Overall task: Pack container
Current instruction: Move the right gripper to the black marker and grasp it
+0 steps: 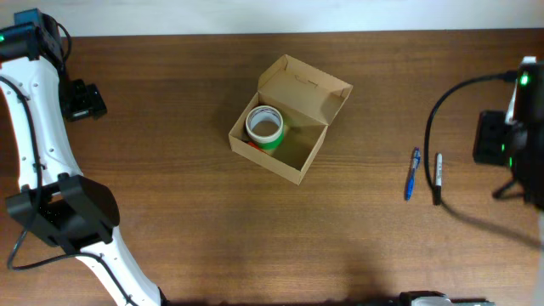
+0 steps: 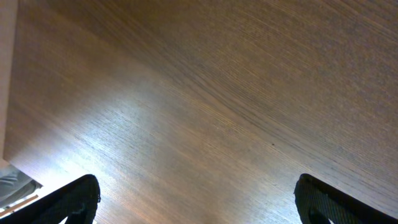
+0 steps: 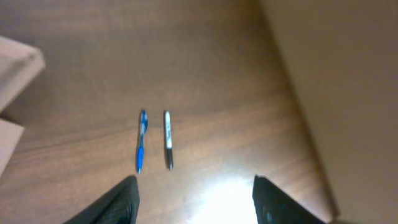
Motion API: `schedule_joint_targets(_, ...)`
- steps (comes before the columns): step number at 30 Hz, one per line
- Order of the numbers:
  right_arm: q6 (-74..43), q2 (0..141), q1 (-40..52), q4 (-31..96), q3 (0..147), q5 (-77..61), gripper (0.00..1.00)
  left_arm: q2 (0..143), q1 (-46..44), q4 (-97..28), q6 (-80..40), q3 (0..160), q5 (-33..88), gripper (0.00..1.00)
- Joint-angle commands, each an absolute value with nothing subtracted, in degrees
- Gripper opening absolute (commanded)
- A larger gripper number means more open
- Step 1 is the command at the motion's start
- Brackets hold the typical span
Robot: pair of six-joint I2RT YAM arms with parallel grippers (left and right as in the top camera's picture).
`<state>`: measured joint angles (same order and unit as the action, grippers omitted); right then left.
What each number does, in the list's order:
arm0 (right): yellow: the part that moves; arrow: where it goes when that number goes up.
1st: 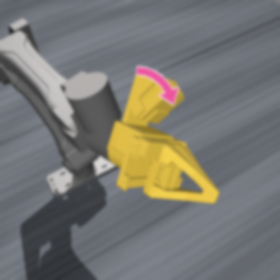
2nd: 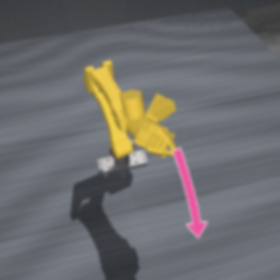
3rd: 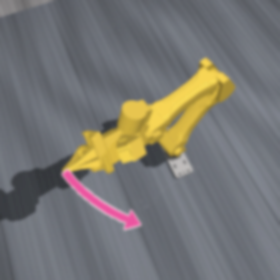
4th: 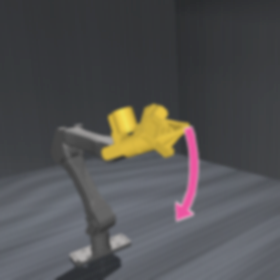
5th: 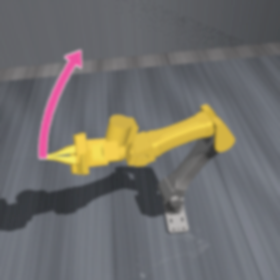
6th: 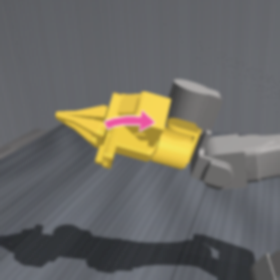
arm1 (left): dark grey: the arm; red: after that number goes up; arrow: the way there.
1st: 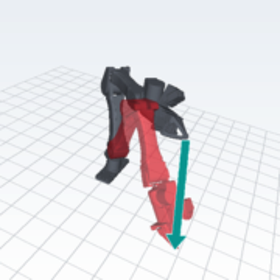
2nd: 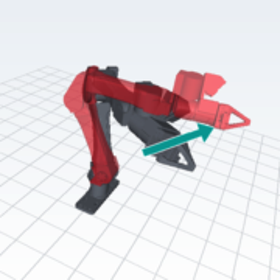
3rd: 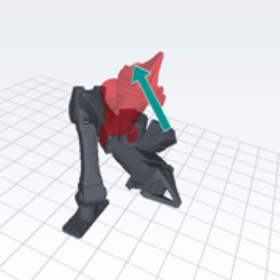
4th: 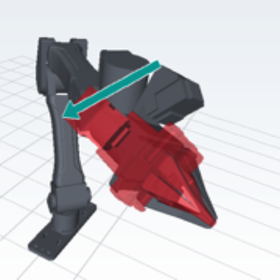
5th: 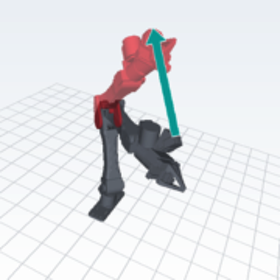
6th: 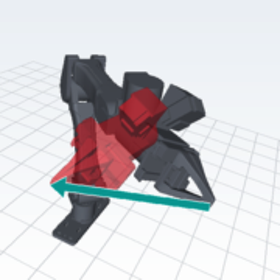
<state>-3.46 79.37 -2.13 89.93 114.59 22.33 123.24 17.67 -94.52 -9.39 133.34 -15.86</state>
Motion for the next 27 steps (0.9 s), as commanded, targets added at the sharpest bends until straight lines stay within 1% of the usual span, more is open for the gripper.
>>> schedule_joint_targets(1,4.3,83.0,-8.4,85.2,104.8,9.5,0.61,123.2,17.9,-94.5,-8.9,133.1,-15.7,1.0)
schedule_joint_targets(2,5.8,83.7,-9.6,83.5,101.9,8.5,0.61,123.2,17.9,-94.6,-8.9,133.1,-15.7,1.0)
schedule_joint_targets(8,5.8,88.2,-16.0,71.6,83.4,7.5,0.6,123.2,17.9,-94.5,-8.9,133.1,-15.7,1.0)
schedule_joint_targets(14,8.6,89.6,-19.7,57.5,69.0,-2.0,0.61,123.2,17.9,-94.6,-8.9,133.1,-15.7,1.0)
schedule_joint_targets(21,9.6,90.4,-21.0,48.7,63.7,-2.6,0.66,123.2,17.9,-94.5,-8.9,133.1,-15.7,1.0)
schedule_joint_targets(27,11.7,95.4,-21.1,47.0,63.2,-1.3,0.66,123.2,17.9,-94.5,-8.9,133.1,-15.7,1.0)
